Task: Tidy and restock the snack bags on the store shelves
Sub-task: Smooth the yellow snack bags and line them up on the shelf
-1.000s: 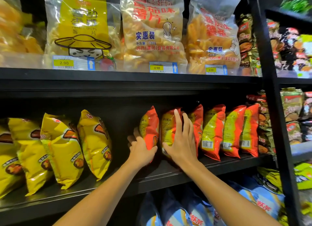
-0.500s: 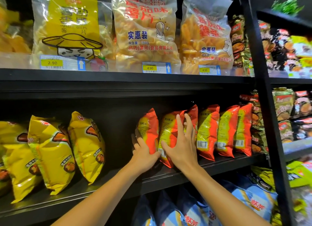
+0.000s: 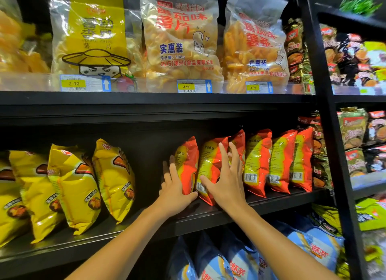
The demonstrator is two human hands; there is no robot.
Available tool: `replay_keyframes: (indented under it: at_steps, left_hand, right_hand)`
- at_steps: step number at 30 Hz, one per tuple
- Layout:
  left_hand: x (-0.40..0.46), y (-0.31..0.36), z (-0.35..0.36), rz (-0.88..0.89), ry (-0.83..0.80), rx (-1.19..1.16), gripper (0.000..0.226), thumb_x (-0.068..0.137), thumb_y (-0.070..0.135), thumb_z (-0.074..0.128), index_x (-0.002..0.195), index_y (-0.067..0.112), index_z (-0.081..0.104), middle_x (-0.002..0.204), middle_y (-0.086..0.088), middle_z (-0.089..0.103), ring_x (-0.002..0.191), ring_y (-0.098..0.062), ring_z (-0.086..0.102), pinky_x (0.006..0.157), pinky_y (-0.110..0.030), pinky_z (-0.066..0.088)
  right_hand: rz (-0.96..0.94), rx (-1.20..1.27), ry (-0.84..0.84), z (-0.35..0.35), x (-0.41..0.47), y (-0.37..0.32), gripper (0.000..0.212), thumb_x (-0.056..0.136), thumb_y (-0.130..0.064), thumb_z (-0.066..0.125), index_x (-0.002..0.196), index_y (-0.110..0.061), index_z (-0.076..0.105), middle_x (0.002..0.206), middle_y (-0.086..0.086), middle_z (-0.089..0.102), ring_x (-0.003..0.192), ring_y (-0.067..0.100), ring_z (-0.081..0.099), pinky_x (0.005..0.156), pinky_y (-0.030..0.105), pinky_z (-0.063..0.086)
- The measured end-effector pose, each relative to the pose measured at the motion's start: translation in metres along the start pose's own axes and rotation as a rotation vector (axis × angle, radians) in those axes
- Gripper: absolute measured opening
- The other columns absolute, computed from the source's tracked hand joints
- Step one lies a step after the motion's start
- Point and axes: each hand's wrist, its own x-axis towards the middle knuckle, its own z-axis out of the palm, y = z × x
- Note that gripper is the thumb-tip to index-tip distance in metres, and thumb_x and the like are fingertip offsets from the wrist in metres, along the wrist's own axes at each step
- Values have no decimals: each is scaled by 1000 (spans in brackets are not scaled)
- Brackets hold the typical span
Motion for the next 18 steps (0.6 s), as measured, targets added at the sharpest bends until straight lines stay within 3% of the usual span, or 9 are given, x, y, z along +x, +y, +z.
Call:
replay_keyframes:
  at_steps: [3, 5, 8, 11, 15, 18]
  left_hand:
    - [-13, -6, -16, 73, 32, 1, 121, 89, 46, 74, 159, 25, -22, 166, -6, 0, 155, -33, 9, 124, -54, 25]
    - [-33, -17, -33, 167, 86, 126, 101, 94, 50, 66, 162, 31, -7, 169, 3, -1, 158, -22, 0, 127, -50, 21]
    - [-75, -46, -63, 369, 275, 472, 64, 101, 50, 48, 159, 31, 28, 167, 7, 23, 157, -15, 12, 125, -42, 30]
    - [-118, -86, -94, 398, 328, 627, 56, 102, 53, 37, 151, 27, 46, 162, 6, 37, 155, -15, 25, 122, -39, 34]
    - [-161, -145, -135, 319, 336, 768, 57, 107, 52, 30, 155, 23, 45, 167, 4, 30, 158, -16, 16, 124, -45, 25]
    - [-172, -174, -153, 296, 289, 811, 57, 109, 52, 25, 157, 23, 39, 170, 3, 22, 159, -16, 11, 123, -47, 25]
  right_hand:
    - [-29, 75, 57, -11, -7, -3, 100, 82, -36, 85, 161, -33, 23, 169, -11, 7, 152, 15, 20, 120, 43, 35]
    - [-96, 129, 86, -23, -13, -8, 90, 85, -31, 83, 158, -31, 31, 167, -12, 17, 151, 10, 21, 120, 37, 30]
    - [-219, 248, 45, -33, -24, -27, 71, 88, -17, 80, 150, -25, 45, 152, -11, 43, 141, 5, 37, 117, 30, 34]
    - [-305, 387, -110, -17, -37, -62, 58, 89, -13, 77, 142, -24, 56, 137, -12, 57, 131, 8, 50, 111, 30, 41]
    - [-322, 383, -419, 23, -54, -122, 65, 96, -33, 70, 153, -34, 40, 147, -17, 49, 137, 3, 42, 110, 14, 35]
    - [-192, 363, -559, 60, -57, -157, 89, 93, -40, 72, 161, -34, 16, 160, -9, 31, 145, 15, 36, 115, 39, 41]
